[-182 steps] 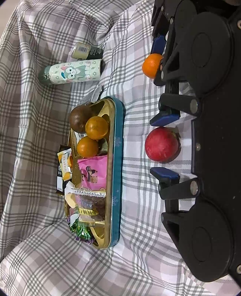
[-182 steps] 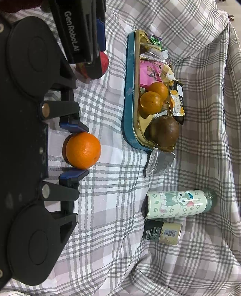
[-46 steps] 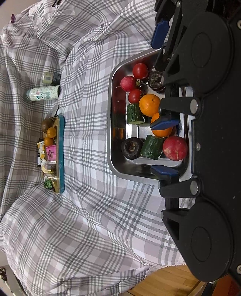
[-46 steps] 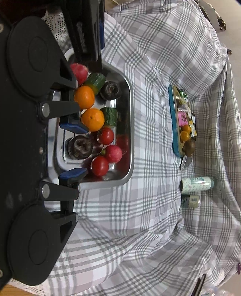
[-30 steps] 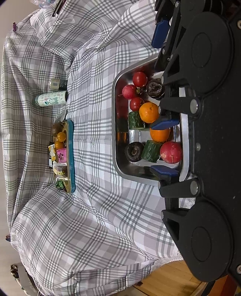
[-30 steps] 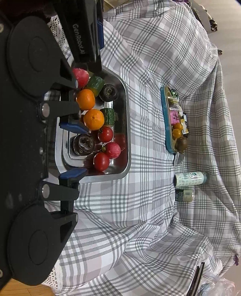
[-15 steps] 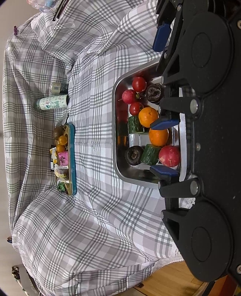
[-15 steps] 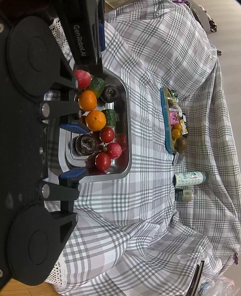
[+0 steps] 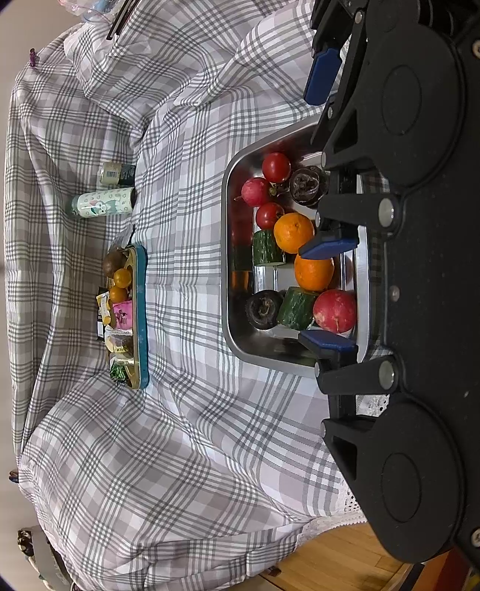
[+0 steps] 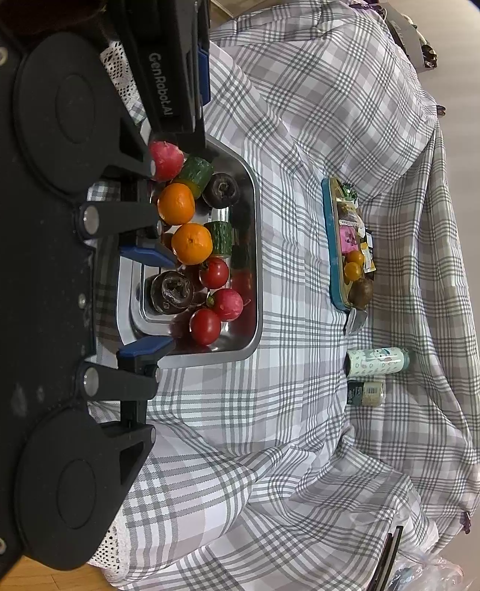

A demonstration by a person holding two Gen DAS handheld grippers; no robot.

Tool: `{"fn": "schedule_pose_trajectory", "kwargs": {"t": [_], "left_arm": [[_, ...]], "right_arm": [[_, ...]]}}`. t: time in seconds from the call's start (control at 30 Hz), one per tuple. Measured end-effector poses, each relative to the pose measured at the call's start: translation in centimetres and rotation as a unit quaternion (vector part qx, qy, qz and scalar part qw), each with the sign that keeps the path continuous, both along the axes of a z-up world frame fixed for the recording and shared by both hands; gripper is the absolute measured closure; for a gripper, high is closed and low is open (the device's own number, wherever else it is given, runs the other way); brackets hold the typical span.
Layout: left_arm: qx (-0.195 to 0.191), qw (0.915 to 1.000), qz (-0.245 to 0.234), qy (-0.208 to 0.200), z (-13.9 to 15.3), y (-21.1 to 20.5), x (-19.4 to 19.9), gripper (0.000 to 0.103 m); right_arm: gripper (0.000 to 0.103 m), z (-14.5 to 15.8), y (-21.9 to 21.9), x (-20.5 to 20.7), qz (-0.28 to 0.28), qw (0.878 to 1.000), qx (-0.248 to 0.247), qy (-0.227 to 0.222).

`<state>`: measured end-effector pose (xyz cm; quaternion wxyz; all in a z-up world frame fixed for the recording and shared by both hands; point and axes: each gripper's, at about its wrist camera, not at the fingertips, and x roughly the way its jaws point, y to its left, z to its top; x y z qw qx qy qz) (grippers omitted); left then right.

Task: Organize fruits
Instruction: 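Open the left tool to release the radish and hold both tools still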

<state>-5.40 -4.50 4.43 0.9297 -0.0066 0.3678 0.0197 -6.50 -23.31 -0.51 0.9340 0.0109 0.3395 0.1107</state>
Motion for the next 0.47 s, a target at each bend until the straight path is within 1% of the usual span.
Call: {"fn": "schedule_pose_trajectory", "kwargs": {"t": [0.33, 0.47], "left_arm": [[-0.014, 0.9999, 0.004, 0.002, -0.15, 0.31, 0.17, 0.053], [-0.002, 0.9998, 0.012, -0.014, -0.15, 0.27, 0.09, 0.053]], "right_arm": [[0.059, -0.31, 0.25, 0.24, 0.005, 1.0, -0.005, 0.005], [0.059, -0.72, 0.39, 0.59, 0.006, 1.0, -0.007, 0.014]]}}
